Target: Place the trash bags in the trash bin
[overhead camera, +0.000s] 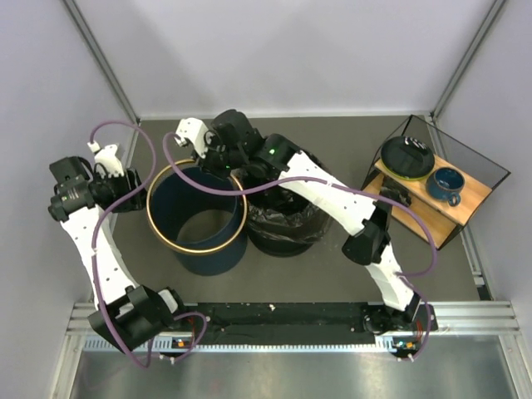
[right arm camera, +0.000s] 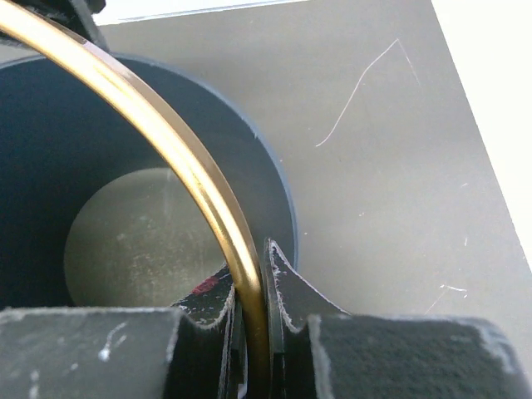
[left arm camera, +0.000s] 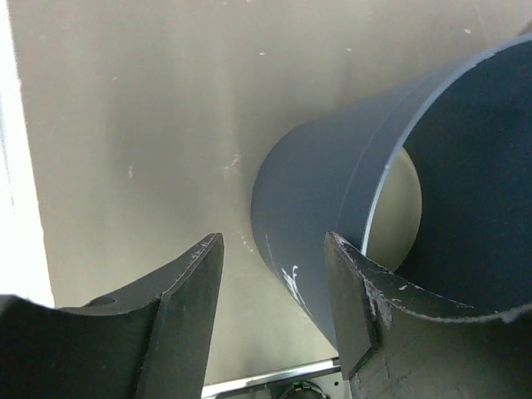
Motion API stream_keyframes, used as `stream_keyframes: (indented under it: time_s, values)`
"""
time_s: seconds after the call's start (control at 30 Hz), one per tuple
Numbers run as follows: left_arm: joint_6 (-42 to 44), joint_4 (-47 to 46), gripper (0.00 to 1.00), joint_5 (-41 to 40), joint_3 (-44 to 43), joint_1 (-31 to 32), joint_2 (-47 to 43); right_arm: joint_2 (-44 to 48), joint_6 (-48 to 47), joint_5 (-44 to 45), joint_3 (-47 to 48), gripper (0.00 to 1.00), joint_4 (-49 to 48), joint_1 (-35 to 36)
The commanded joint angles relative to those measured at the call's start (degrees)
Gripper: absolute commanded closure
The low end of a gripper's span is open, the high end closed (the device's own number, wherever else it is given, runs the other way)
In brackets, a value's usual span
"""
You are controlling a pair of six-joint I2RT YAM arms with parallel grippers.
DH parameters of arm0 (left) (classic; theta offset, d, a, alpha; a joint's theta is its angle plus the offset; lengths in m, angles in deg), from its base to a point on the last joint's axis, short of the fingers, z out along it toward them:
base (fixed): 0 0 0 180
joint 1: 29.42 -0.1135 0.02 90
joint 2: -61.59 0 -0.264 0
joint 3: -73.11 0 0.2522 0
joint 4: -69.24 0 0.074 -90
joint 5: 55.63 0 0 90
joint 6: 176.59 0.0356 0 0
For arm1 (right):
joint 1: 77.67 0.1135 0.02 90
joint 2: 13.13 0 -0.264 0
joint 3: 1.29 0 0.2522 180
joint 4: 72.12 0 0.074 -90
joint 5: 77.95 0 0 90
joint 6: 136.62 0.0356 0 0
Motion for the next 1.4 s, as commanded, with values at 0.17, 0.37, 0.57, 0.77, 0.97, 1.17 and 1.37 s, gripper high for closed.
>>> stream_keyframes:
  time_s: [0.17,0.37,0.57,0.77,0.97,1.17,1.37]
  values:
    - [8.57,-1.51,0.44,8.55,3.88,-0.12,-4.53,-5.39,-3.77,1.68,4.82,1.0,-0.61,-0.21]
    - [5.58,-2.83,0.42,7.21,4.93,-0.82,-5.41,-6.27,-6.24,2.9,3.06,0.92,-0.79,-0.47]
    - [6.72,-2.57,0.42,10.9,6.78,-0.91,-5.68,-6.71,-5.8,1.76,2.8,0.81,-0.79,-0.56]
    - [7.16,-2.04,0.44,14.25,6.87,-0.91,-5.07,-8.82,-5.89,2.82,3.94,0.7,-0.87,-0.91]
    - [8.3,-1.08,0.44,12.23,7.22,-1.09,-4.71,-8.56,-5.62,3.26,4.99,0.64,-1.84,-1.09]
    - [8.48,-1.07,0.44,12.23,7.57,-1.26,-4.1,-4.61,-5.88,2.65,4.47,0.68,-5.61,-1.09]
    - [8.22,-1.34,0.44,12.23,6.96,-1.26,-3.05,-3.81,-7.03,1.15,4.38,0.69,-7.64,-0.74]
